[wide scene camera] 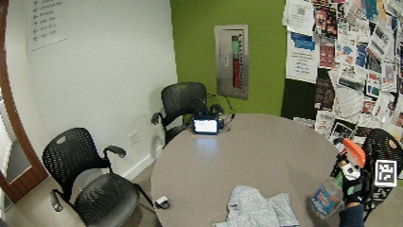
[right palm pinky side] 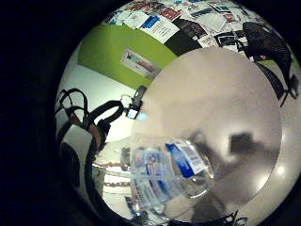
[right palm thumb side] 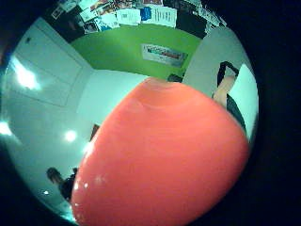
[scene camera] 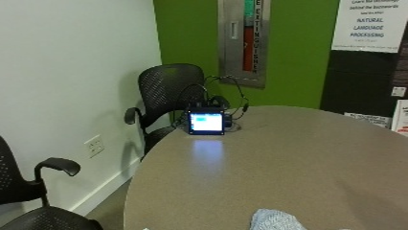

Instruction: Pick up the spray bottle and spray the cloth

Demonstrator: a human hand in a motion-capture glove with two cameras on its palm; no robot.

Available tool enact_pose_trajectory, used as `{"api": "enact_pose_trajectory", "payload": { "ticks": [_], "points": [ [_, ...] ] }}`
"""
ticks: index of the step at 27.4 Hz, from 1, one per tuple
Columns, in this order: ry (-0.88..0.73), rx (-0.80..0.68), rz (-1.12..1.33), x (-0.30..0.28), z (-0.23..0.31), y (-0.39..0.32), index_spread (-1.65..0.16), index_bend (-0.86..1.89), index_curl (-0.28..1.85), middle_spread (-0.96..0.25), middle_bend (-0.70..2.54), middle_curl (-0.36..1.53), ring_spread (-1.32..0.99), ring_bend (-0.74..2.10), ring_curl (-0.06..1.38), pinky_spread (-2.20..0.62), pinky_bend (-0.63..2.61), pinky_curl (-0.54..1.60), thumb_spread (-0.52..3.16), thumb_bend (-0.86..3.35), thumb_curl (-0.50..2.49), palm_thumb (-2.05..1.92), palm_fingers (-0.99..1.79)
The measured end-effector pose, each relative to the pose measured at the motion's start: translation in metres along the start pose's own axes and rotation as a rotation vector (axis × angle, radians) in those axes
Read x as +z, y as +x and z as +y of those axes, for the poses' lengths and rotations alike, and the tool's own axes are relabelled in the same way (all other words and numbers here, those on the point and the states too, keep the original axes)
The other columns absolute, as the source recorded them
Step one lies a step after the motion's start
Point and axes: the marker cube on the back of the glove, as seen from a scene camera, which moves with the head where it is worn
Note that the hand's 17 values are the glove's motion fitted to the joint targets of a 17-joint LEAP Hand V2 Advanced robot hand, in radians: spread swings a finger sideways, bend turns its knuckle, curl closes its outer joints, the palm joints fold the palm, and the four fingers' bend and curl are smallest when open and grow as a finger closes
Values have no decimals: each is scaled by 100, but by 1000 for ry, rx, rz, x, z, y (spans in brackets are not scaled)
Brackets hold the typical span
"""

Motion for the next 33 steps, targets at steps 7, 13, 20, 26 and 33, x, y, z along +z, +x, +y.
{"api": "enact_pose_trajectory", "payload": {
  "ticks": [7,13,20,26,33],
  "points": [
    [-3,-21,8,-1,-4,5,-28,23,58,-17,66,52,-23,68,46,-33,45,39,50,-3,76,91,139],
    [1,-24,7,1,-8,-1,-28,23,59,-17,66,52,-23,68,46,-33,45,39,50,-3,76,91,139],
    [-5,-18,9,4,-11,-5,-28,23,59,-17,66,52,-23,68,46,-33,45,39,50,-3,76,91,139],
    [-105,-40,71,17,-15,-11,-28,23,59,-17,65,52,-23,68,46,-33,45,39,49,-3,76,91,139],
    [-431,-174,297,49,10,-67,-28,23,59,-17,65,51,-23,68,46,-32,45,39,49,-3,76,91,139]
  ]
}}
